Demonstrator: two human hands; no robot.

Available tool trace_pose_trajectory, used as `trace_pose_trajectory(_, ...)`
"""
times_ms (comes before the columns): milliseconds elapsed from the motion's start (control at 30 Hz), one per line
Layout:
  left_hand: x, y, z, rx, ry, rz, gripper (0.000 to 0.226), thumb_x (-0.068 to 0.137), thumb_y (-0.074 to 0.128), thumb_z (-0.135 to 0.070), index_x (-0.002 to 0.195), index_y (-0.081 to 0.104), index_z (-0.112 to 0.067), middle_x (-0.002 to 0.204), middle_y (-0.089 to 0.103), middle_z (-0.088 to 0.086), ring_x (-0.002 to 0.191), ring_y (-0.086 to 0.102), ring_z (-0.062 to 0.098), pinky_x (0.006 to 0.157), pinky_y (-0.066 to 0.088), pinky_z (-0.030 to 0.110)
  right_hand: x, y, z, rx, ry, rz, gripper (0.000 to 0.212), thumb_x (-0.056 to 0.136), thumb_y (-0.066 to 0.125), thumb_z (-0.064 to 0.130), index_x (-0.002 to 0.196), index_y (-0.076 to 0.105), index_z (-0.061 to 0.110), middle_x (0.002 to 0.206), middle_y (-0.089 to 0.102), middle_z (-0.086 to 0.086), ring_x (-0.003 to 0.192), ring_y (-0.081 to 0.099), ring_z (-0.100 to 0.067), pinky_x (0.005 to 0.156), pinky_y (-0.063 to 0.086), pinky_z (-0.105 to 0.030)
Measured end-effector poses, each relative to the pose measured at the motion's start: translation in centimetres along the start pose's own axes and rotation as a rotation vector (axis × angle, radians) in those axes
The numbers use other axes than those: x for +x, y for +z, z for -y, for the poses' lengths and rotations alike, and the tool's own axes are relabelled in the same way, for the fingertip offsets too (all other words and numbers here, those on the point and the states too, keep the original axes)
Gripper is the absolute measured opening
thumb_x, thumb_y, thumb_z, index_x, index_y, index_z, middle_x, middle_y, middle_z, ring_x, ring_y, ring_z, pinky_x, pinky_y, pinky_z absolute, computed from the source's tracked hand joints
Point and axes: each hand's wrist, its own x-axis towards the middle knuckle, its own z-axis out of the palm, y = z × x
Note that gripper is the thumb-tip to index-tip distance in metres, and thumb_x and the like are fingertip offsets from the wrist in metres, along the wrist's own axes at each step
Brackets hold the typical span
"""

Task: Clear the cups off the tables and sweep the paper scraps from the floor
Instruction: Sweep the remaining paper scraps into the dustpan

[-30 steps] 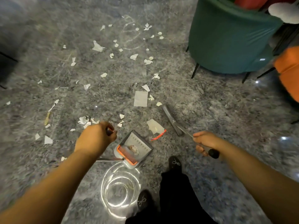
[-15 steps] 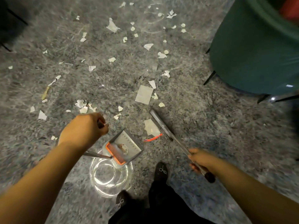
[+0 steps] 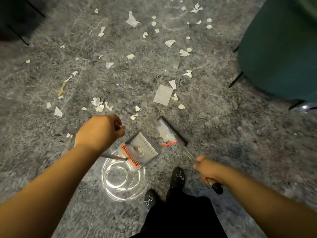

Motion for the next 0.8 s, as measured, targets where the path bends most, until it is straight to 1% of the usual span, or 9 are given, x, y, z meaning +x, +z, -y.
trace_pose_trajectory(100,-0.5,0.2,0.4,-0.01,0.016,-0.007,0.016,0.087,0.068,-0.04,0.092,0.068,-0.025,0.072,0.063,-0.004,0.067,0.061,0.023,0.054,0.043,0.026,-0.7,2.4,0.3,0.011,-0.042,0.067,0.017,0.102,0.041,0.015,0.118,0.04,0.011,0.058,0.045,-0.009,0.039,0.041,-0.017,0.039,0.035,-0.024)
trace_pose_trajectory(167,-0.9,0.4,0.6,-0.02,0.021,-0.007,0.016,0.086,0.068,-0.039,0.093,0.068,-0.025,0.075,0.066,-0.003,0.071,0.064,0.025,0.057,0.046,0.028,-1.1,3.9,0.5,0.073,-0.047,0.137,0.014,0.102,0.041,0.015,0.116,0.039,0.014,0.055,0.045,-0.008,0.031,0.04,-0.014,0.035,0.035,-0.02)
trace_pose_trajectory(233,-1.5,0.5,1.1,-0.03,0.023,-0.01,0.016,0.086,0.068,-0.039,0.093,0.068,-0.025,0.078,0.069,0.0,0.073,0.065,0.026,0.061,0.05,0.03,-1.4,5.3,0.6,0.14,-0.029,0.204,0.014,0.102,0.043,0.016,0.115,0.039,0.018,0.059,0.047,-0.008,0.03,0.039,-0.01,0.034,0.035,-0.018)
trace_pose_trajectory(333,-2.6,0.7,2.0,-0.036,0.035,-0.035,0.018,0.085,0.07,-0.038,0.094,0.069,-0.022,0.075,0.068,0.0,0.067,0.062,0.024,0.059,0.048,0.029,-1.8,6.8,0.5,0.172,-0.032,0.257,0.014,0.101,0.046,0.016,0.112,0.042,0.023,0.064,0.049,-0.008,0.033,0.04,-0.009,0.035,0.036,-0.019)
trace_pose_trajectory(433,-3.7,0.6,3.6,-0.078,0.023,-0.031,0.019,0.085,0.071,-0.037,0.096,0.069,-0.021,0.076,0.069,0.0,0.07,0.065,0.025,0.061,0.054,0.033,-2.5,8.1,-0.1,0.158,-0.047,0.21,0.018,0.1,0.049,0.017,0.116,0.043,0.024,0.059,0.051,-0.007,0.034,0.042,-0.01,0.035,0.036,-0.019)
trace_pose_trajectory(533,-4.3,0.2,4.7,-0.123,-0.001,-0.029,0.019,0.085,0.072,-0.037,0.097,0.07,-0.022,0.078,0.07,0.001,0.074,0.066,0.025,0.063,0.055,0.033,-3.4,8.2,-0.7,0.183,-0.064,0.154,0.024,0.099,0.049,0.016,0.122,0.042,0.019,0.056,0.052,-0.007,0.034,0.042,-0.012,0.034,0.036,-0.02)
trace_pose_trajectory(700,-4.4,-0.3,5.2,-0.169,-0.058,-0.091,0.018,0.084,0.072,-0.039,0.094,0.07,-0.024,0.079,0.072,0.0,0.077,0.067,0.025,0.063,0.051,0.03,-4.6,6.2,0.1,0.286,-0.111,0.041,0.028,0.1,0.046,0.015,0.128,0.04,0.016,0.06,0.047,-0.008,0.028,0.038,-0.008,0.031,0.033,-0.016)
trace_pose_trajectory(800,-3.6,-0.5,4.9,-0.205,-0.077,-0.124,0.017,0.083,0.072,-0.039,0.093,0.07,-0.025,0.079,0.072,-0.003,0.077,0.068,0.023,0.066,0.053,0.03,-4.7,4.4,1.2,0.359,-0.124,-0.044,0.033,0.101,0.046,0.015,0.133,0.038,0.017,0.061,0.048,-0.009,0.026,0.038,-0.008,0.031,0.031,-0.015)
